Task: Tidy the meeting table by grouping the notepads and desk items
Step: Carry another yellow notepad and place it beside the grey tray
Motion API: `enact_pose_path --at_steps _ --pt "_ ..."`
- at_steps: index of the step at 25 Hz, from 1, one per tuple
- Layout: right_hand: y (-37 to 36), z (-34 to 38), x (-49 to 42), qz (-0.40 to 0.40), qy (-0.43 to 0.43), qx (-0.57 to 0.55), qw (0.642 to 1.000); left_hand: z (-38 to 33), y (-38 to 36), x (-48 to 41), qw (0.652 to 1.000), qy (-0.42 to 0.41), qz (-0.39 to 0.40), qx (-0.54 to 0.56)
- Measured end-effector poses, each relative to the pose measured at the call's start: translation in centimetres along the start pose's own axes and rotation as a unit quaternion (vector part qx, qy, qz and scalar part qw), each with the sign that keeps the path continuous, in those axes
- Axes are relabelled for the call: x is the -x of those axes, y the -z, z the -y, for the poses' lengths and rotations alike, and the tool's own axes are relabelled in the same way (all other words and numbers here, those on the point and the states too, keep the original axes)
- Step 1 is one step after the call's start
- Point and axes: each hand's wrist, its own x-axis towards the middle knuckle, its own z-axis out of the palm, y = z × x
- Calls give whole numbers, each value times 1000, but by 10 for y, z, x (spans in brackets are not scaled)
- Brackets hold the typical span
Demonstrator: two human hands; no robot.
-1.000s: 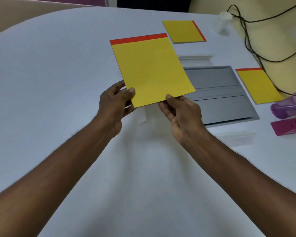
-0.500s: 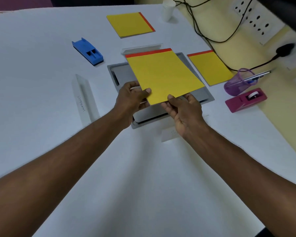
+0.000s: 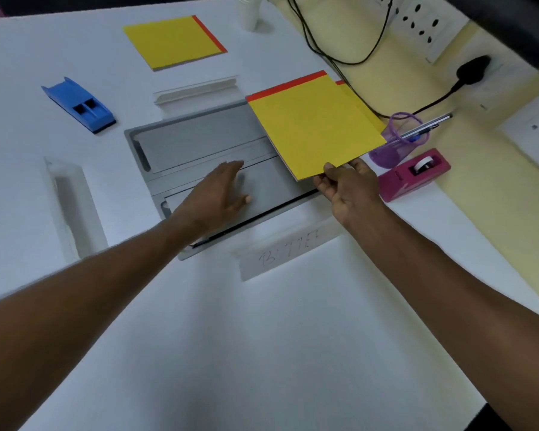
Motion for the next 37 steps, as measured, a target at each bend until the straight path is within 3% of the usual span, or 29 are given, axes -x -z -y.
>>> enact_pose_path --at_steps 2,7,14,16,17,19,22,24,25,28,37 --pt "0 9 -22 -14 -10 -16 1000 12 -11 -7 995 -8 49 -84" --pt "-10 25 -83 -62 -8 3 998 32 -9 -30 973 -57 51 -218" --pt "-27 29 -149 -111 -3 51 992 46 -10 -29 970 -44 18 -237" --pt "-35 31 -167 -169 -3 109 980 47 -8 -31 972 -46 15 -231" --pt "-37 30 -173 -198 17 213 957 48 -9 -32 973 -48 12 -226" --pt "-43 22 -175 -184 101 436 875 50 -12 -32 974 -51 4 -219" --pt "-47 11 -174 -59 259 605 751 52 -13 -32 977 -55 -7 -207" --pt "-41 7 -182 18 289 695 658 52 -12 -32 979 -57 -8 -198" --pt "-38 6 -187 43 283 724 628 53 -12 -32 979 -57 -8 -195" --pt "-31 3 -192 58 271 763 583 53 -11 -32 980 -55 -13 -193" --pt "-6 -2 -183 -10 307 804 509 53 -11 -30 982 -48 -16 -180"
